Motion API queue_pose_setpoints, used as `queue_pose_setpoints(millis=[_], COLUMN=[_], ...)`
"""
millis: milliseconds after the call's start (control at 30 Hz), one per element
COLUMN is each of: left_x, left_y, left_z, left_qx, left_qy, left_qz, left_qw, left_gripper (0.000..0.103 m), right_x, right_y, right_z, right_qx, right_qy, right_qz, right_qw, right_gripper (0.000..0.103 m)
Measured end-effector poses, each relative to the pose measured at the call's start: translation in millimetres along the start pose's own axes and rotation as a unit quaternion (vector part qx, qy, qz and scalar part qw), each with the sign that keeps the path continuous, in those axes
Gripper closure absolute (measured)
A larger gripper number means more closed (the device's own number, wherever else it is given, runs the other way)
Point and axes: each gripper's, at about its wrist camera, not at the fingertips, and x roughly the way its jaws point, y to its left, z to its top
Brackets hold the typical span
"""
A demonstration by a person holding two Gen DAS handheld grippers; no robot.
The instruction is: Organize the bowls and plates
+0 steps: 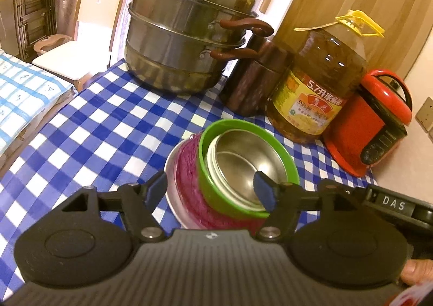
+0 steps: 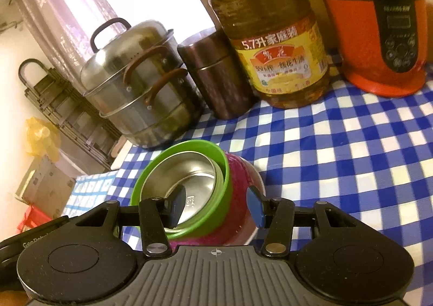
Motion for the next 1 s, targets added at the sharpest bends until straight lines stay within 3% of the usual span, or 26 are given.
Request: queue_pose_setpoints(millis=[133, 400, 767, 1000], left_x=[-12, -31, -61, -86], left_y=[-5, -15, -21, -25], left_z=[-9, -33, -72, -93], left_qx=[0.011, 0.056, 0.065, 0.064], left_qy=[-0.009, -0.013, 0.024, 0.035], left_qz=[0.008, 0.044, 0.012, 0.011], left_qw=[0.9999, 0.9974, 0.9975, 0.9973], left_gripper=[0.026, 0.026, 0.026, 0.026], right_x=[-11, -34, -77, -104], right_y=[6, 7, 15, 20], right_z=[-10, -30, -64, -89], right_qx=[-0.028, -0.059, -0.084, -0.090], right_qy=[-0.002, 0.006, 0.014, 0.022], right_qz=[-0.009, -0.027, -0.053, -0.073], right_qw=[1.000, 0.998, 0.995, 0.993], right_gripper=[0.053, 0.053, 0.053, 0.053])
